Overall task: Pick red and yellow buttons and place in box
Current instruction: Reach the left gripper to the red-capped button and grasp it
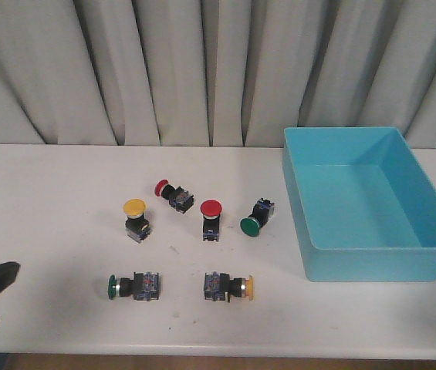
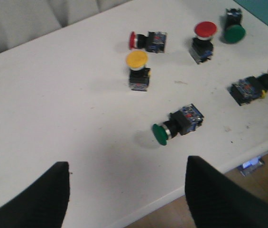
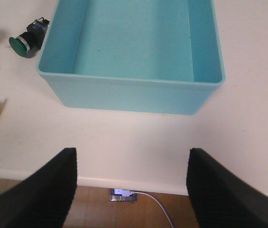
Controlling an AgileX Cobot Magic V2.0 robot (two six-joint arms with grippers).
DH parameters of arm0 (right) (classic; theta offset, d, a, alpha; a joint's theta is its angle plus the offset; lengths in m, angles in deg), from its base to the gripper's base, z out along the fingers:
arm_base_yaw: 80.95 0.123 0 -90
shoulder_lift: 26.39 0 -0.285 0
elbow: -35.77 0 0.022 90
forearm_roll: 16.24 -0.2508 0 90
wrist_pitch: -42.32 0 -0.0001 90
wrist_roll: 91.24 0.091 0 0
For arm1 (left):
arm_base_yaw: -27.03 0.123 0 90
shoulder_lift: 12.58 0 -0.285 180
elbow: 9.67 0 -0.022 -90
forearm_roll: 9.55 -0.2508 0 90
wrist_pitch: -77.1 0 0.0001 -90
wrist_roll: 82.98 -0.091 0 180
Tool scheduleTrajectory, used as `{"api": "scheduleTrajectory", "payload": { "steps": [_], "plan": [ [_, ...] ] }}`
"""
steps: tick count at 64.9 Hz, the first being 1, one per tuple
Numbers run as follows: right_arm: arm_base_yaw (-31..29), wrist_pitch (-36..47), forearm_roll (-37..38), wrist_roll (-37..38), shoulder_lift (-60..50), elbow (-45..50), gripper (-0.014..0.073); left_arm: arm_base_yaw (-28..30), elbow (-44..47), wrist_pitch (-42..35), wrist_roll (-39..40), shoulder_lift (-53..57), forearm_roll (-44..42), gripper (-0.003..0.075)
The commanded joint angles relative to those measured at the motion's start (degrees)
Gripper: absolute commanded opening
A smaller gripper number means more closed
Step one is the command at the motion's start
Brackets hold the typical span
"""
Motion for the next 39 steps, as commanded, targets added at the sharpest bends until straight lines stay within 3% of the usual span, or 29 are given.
{"api": "scheduleTrajectory", "payload": {
  "steps": [1,24,39],
  "plan": [
    [-0.44,3.09,0.17,-0.66,0.36,-1.65,0.0451,-3.19,-3.06,-6.31,-1.12,-4.88,0.86,0.0513],
    [-0.44,3.11,-0.01,-0.66,0.36,-1.65,0.041,-11.81,-11.66,-17.57,-1.07,-26.04,2.32,0.0513],
    [-0.44,3.11,-0.01,-0.66,0.36,-1.65,0.0401,-13.86,-22.72,-16.77,-1.0,-41.49,2.2,0.0522]
  ]
}}
